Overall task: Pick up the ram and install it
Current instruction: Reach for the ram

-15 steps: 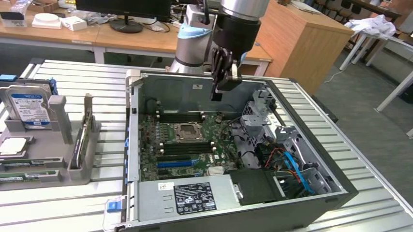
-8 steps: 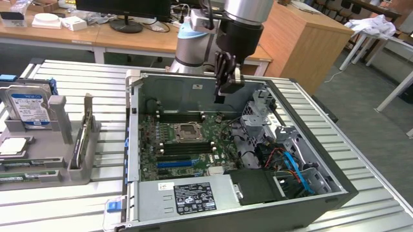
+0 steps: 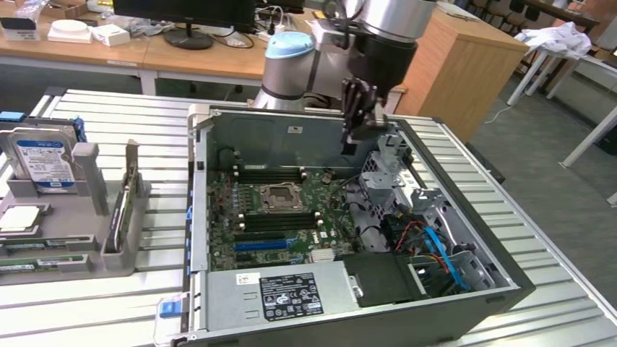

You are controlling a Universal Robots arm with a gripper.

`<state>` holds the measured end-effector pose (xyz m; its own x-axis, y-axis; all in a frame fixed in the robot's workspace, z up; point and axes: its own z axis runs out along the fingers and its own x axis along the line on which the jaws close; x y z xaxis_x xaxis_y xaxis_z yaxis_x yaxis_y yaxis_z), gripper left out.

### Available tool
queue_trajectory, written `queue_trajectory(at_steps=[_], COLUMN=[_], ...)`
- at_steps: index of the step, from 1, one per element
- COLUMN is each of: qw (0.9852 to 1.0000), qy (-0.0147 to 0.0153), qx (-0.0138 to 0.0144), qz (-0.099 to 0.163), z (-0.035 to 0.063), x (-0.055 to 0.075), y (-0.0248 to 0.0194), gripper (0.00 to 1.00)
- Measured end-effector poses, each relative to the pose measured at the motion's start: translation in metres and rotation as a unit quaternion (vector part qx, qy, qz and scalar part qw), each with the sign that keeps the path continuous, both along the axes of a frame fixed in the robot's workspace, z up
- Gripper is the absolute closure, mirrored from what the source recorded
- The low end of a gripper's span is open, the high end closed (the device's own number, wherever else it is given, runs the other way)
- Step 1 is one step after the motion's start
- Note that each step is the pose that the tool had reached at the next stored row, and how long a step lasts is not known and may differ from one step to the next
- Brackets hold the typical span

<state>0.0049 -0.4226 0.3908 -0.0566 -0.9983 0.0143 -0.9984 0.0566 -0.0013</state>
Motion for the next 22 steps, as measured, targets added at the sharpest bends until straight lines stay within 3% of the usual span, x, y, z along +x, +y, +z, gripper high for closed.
queue_trajectory(at_steps=[8,11,15,22], qw=[1.0,1.0,1.0,1.0], qy=[0.0002,0.0023,0.0028,0.0], qx=[0.0013,0.0014,0.0014,0.0014], qz=[0.0,0.0,0.0,0.0], z=[-0.0003,-0.0011,-0.0015,-0.0015], x=[0.036,0.046,0.045,0.014], y=[0.0,0.0,-0.0001,-0.0001], gripper=[0.9,0.9,0.9,0.9])
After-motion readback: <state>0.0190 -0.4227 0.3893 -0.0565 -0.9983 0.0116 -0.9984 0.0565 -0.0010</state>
